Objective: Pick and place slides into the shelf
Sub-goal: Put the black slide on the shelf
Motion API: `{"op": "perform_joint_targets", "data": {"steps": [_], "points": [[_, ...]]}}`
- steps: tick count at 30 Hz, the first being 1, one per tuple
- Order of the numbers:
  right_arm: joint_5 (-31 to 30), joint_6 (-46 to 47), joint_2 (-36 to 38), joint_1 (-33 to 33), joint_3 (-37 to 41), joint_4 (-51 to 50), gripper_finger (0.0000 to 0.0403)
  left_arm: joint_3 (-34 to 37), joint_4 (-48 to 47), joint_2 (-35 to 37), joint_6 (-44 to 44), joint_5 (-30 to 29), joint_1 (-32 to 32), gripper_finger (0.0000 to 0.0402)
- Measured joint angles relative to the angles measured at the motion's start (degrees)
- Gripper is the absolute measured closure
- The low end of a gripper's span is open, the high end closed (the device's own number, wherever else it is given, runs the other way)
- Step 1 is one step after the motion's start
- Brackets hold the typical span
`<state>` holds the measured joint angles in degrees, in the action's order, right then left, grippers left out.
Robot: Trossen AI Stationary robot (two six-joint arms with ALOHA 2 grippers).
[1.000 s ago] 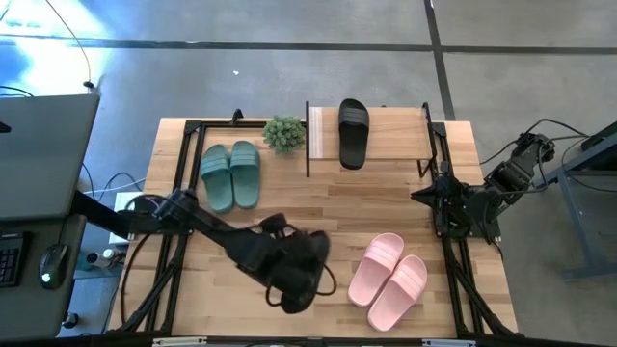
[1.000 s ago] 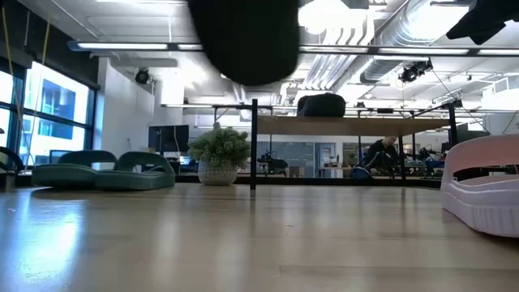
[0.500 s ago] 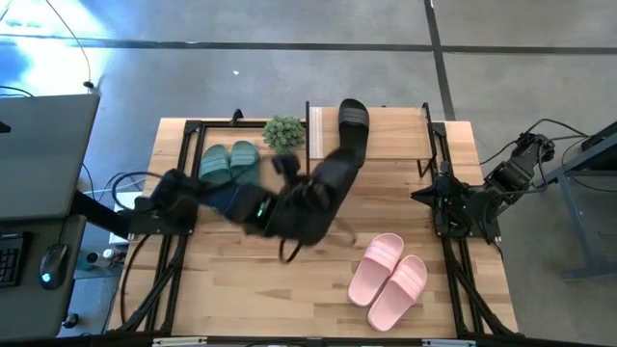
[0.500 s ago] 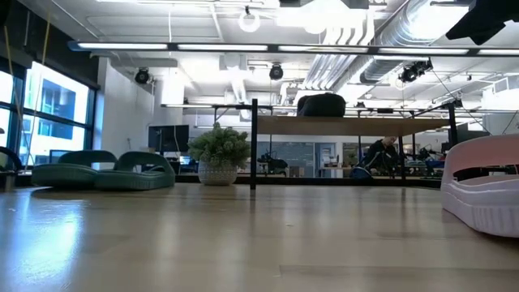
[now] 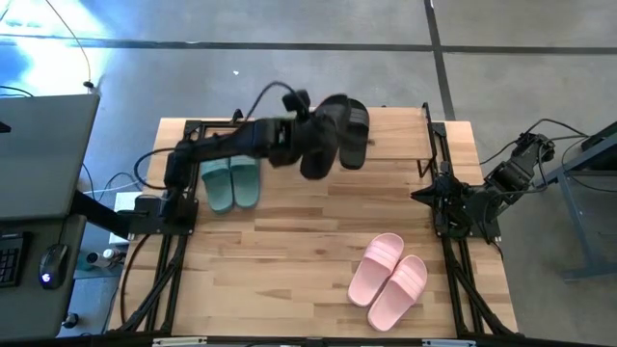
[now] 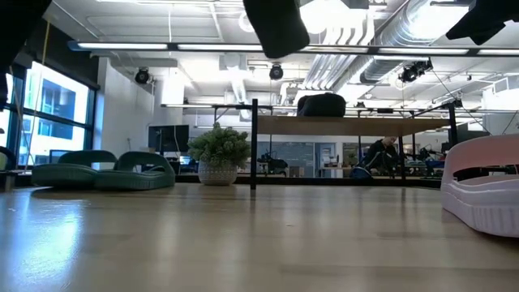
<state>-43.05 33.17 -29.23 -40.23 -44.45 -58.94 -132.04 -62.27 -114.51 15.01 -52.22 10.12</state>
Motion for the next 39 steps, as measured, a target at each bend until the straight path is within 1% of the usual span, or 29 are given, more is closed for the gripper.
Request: {"op": "perform_joint_targets", "data": {"steps": [4,6,8,13,17,24,30,36,39], "points": [[0.0,0.0,0.0,0.0,0.0,0.0,0.0379,0.0,5.0,-1.5,4.6,4.0,4.0,0.0401],[-0.4,0.0,0.0,0.0,0.0,0.0,0.0379,0.0,8.0,-2.7,6.2,4.3,5.3,0.0401],[-0.5,0.0,0.0,0.0,0.0,-0.1,0.0379,0.0,7.2,-3.9,6.5,4.3,7.1,0.0401],[-1.4,0.9,0.0,0.0,0.0,-0.5,0.0379,0.1,7.3,-8.0,6.4,-2.5,9.1,0.0401],[-1.4,0.9,0.0,0.0,0.0,-0.5,0.0379,0.0,9.2,-10.4,5.8,-3.4,9.8,0.0401],[-1.4,0.9,0.0,0.0,0.0,-0.5,0.0379,0.0,9.6,-14.0,5.7,-9.0,9.8,0.0401],[-1.4,0.9,0.0,0.0,0.0,-0.5,0.0379,0.0,9.0,-14.2,5.5,-10.4,9.8,0.0401],[-1.4,0.9,0.0,0.0,0.0,-0.6,0.0379,0.0,4.6,-14.2,6.0,-10.1,9.8,0.0401],[-1.4,0.9,0.0,0.0,0.0,-0.6,0.0379,0.0,4.2,-15.4,5.9,-10.9,9.7,0.0401]]}}
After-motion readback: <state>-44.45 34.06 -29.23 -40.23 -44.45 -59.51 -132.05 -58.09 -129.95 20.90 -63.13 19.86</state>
